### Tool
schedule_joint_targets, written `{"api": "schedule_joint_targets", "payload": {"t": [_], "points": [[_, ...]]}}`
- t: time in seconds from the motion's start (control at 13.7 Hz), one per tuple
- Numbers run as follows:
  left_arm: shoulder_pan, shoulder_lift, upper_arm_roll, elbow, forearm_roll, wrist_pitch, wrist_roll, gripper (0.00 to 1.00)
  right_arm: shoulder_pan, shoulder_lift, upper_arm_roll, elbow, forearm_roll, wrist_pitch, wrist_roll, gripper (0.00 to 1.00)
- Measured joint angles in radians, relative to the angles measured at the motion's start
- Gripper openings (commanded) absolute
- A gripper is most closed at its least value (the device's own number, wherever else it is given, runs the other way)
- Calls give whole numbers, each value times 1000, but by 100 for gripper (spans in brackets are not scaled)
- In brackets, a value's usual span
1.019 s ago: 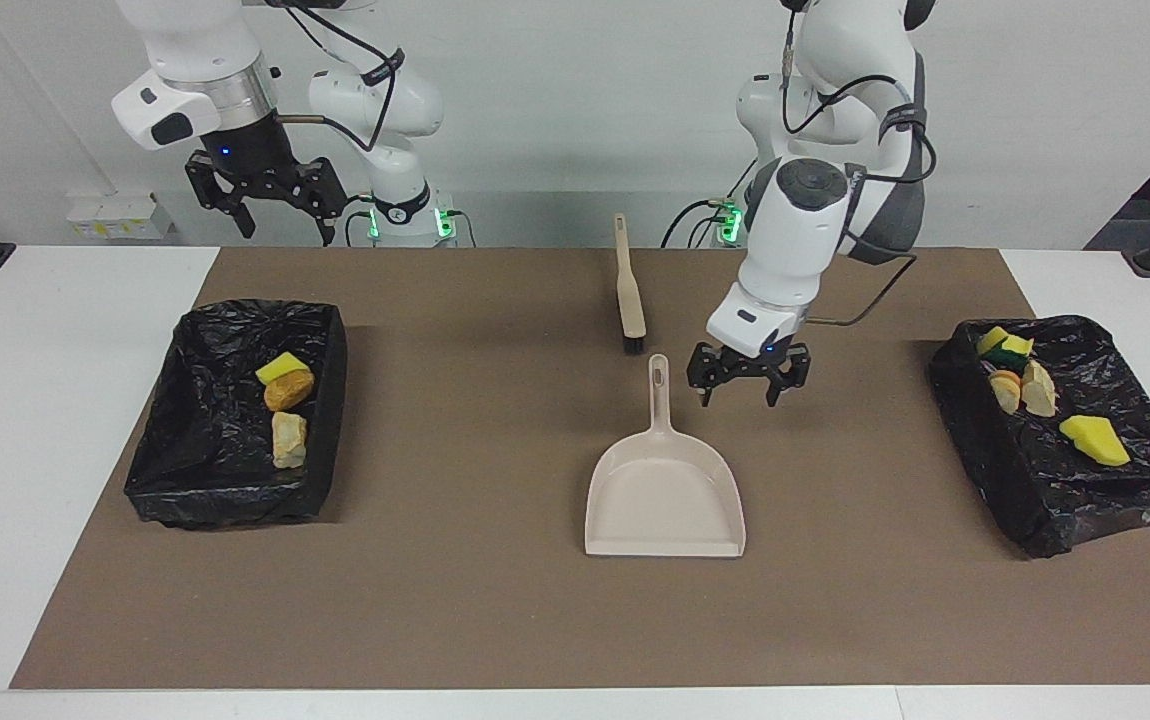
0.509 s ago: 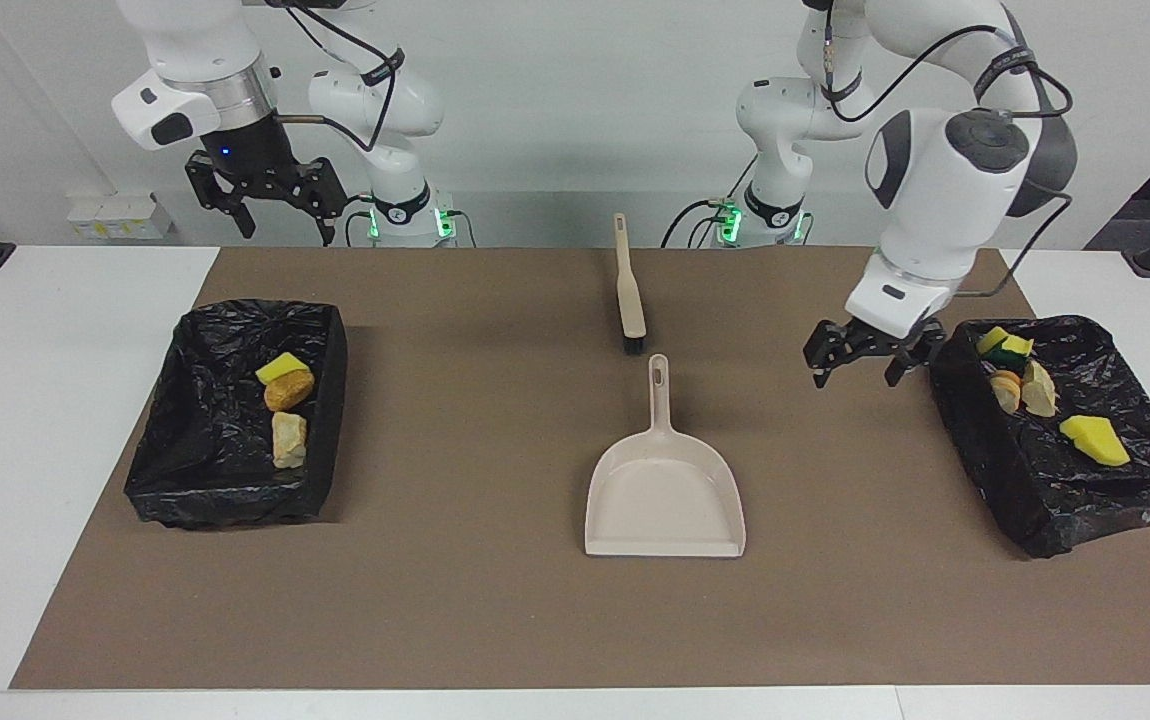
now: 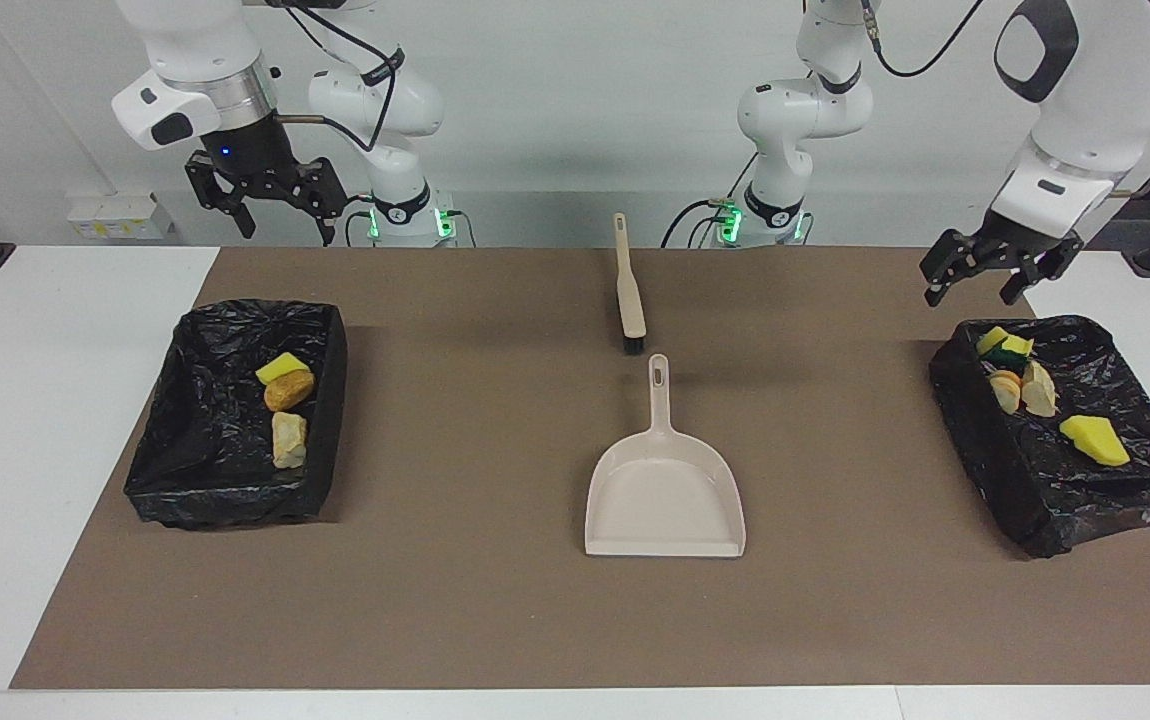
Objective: Sweep and dump trash in bin
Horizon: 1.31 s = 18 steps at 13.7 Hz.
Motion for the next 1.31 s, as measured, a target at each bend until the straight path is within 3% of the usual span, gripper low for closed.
{"api": "schedule_joint_targets", "payload": {"t": [0.29, 1.31], "points": [[-64, -62, 97, -2, -3, -71, 4, 100, 0, 0, 0, 0, 0, 0, 0, 100], [-89, -73, 80, -12, -40, -141, 56, 100, 0, 0, 0, 0, 0, 0, 0, 100]]}}
